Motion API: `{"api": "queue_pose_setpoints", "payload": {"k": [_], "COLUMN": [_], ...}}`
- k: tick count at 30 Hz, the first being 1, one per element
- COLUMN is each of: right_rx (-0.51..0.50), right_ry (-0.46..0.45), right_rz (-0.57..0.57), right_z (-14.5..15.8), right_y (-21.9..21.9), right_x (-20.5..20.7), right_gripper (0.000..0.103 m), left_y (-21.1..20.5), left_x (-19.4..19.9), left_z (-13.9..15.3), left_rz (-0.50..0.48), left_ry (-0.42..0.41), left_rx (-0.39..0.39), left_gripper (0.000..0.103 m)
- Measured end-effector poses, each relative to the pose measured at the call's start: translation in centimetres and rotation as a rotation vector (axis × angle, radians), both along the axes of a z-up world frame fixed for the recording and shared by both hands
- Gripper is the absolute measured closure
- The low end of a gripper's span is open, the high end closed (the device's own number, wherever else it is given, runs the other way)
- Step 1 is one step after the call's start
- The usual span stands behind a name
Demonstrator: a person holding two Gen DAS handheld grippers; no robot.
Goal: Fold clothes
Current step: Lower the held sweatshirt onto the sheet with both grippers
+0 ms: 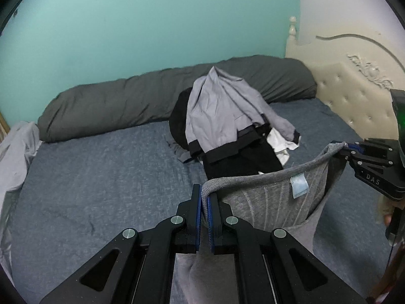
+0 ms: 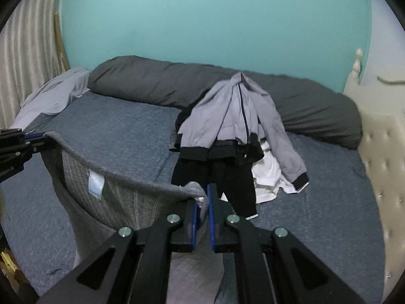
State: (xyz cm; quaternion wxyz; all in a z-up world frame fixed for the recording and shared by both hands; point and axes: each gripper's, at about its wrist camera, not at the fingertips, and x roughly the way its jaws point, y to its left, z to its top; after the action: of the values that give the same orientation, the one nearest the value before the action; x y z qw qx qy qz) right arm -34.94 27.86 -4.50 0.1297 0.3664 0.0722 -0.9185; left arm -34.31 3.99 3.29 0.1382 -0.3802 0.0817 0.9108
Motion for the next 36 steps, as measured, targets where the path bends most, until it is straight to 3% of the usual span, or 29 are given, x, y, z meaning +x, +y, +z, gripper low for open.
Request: {"api": "queue_pose_setpoints", "payload": {"k": [2,9,18,26,30,33,34,36], "right_rx": [0.014,0.01,0.028,0.078,0.049,0.023,0.003,-0.033], "right_ry": [-0.016,-0.091,-0.201,-0.25,-0.232,-0.226,-0.231,-0.195], "right_rz": [-0.004,-0.017,-0.056,-0.075,-0.056,-0.05,-0.058,-0.074], "right_z": [-1.4,-7.9,-16.3,-22.3,-23.5,-23.4,-23.2,-22.1], "right_y": [0.0,-0.1,-0.7,-0.5,-0.6,0.0,0.3,0.9], "right_x": [-2.0,-8.7,-15.7,-18.9,-18.6,-18.0,-17.9,-17.0], "right_gripper": [0.096,0.096,0.096,0.096,0.096,0.095,0.092,0.078], "left_y": [0.8,1.2,1.8,2.8,2.5,1.3,0.3,-1.9], "left_x": [-4.6,-13.8,-20.9,-24.2,-24.3,-23.7,-23.5,-22.7], "left_z": [-3.4,-11.7,-21.2,-28.5,-31.5,-31.3,-30.7,-29.4], "left_rz": [0.007,0.031,0.061,0.05,0.054,0.05,0.064,0.095], "left_ry": [-0.024,-0.122,-0.238,-0.306,-0.377,-0.374,-0.369,-0.365], "left_rx": [-0.008,-0.008,0.003,-0.027,0.029,0.11,0.17,0.308], "left_gripper": [0.099,0.099,0.099,0.098,0.096,0.093,0.086,0.06]}}
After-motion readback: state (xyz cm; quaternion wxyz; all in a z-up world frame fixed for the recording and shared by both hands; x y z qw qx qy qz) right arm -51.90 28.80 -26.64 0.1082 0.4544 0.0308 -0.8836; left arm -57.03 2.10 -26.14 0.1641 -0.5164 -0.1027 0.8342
